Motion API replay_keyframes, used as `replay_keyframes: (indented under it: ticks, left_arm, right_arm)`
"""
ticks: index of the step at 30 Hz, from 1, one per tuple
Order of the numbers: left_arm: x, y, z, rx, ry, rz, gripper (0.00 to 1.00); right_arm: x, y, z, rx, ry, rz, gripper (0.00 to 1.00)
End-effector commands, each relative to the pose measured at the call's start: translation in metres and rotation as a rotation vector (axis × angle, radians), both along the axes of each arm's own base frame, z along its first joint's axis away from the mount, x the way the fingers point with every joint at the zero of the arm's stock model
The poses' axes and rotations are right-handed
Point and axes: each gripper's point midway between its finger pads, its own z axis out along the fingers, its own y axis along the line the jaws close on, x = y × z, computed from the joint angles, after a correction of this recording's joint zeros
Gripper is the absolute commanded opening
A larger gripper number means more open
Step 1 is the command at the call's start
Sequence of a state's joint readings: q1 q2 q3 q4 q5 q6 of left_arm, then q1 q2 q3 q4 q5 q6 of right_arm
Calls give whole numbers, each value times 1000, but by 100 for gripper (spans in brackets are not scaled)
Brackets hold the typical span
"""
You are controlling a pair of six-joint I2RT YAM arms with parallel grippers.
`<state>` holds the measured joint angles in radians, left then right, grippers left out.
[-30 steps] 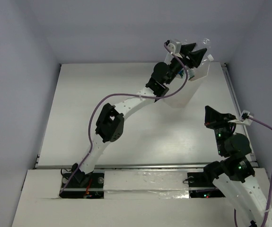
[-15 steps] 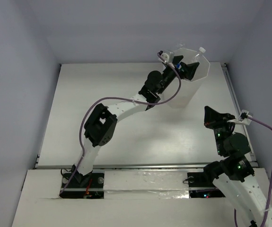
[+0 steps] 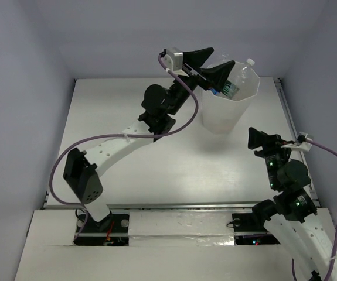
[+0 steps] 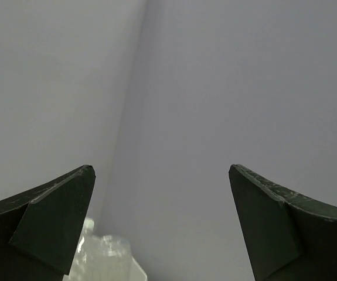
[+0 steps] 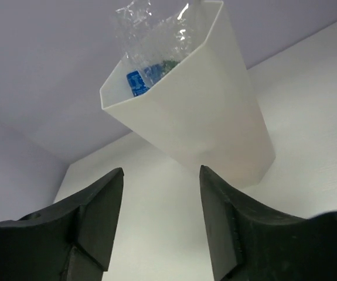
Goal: Put the plastic bottles in the bin
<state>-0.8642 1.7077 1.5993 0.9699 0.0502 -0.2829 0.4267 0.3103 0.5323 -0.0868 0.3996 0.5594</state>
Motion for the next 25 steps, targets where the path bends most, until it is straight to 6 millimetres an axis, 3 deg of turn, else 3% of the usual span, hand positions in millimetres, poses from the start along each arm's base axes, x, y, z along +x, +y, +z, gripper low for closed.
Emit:
replay_keyframes:
  ticks: [1, 4, 5, 6, 10, 14, 17, 25]
  left_arm:
    - [-28, 13, -5, 42, 71, -82, 99]
    - [-44, 35, -56, 104, 250, -68, 99]
    - [-47, 52, -89, 141, 324, -20, 99]
    - [-40, 68, -103, 136, 376, 54, 99]
    - [-57, 119, -182, 243, 562, 199, 99]
    - [-67, 156, -225, 317, 675, 298, 99]
    - [-77, 176, -241, 343, 711, 327, 99]
    - [-90, 202, -249, 356, 730, 366, 99]
  right_arm:
    - [-13, -4, 39, 7, -78, 8, 67]
    - [-22, -11, 54, 8, -101, -6, 80]
    - [-26, -14, 59, 9, -114, -12, 84]
    - [-30, -18, 65, 3, -125, -22, 89]
    - [-44, -34, 78, 21, -161, -78, 91]
    - [-46, -36, 80, 59, -185, -80, 90]
    - [-41, -30, 74, 73, -178, -60, 90]
    - [-30, -26, 66, 92, -145, -65, 79]
